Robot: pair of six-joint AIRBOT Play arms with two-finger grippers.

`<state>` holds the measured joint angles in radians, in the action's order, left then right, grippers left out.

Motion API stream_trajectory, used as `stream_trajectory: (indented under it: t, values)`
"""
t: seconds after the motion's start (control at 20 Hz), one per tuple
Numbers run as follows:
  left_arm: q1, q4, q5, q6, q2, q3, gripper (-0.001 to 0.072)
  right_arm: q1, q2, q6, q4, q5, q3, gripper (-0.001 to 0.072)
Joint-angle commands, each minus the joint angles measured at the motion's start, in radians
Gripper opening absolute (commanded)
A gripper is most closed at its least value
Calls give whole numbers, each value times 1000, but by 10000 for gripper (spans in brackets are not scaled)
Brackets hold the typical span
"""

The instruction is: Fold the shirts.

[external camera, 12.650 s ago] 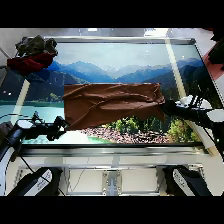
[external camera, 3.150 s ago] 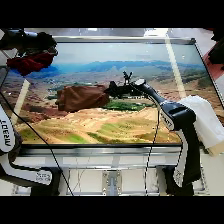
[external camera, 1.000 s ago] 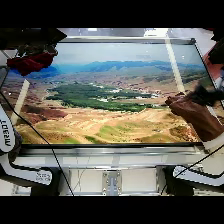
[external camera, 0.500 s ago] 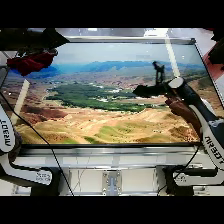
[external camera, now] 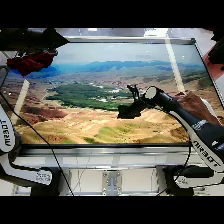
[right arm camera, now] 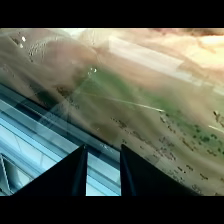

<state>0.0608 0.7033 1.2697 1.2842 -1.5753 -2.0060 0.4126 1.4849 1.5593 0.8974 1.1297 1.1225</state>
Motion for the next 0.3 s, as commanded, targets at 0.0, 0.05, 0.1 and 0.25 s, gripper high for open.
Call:
stream_trajectory:
  t: [0.0,0.05,0.1,0.25]
  values:
    - [0,0,0,0,-1,-1,12,40,1,48,5,20,-1,252]
    - [0,0,0,0,-1,-1,12,40,1,48,5,20,-1,251]
    - [0,0,0,0,-1,-1,12,40,1,48,6,20,-1,252]
    - [0,0,0,0,-1,-1,12,40,1,48,8,20,-1,252]
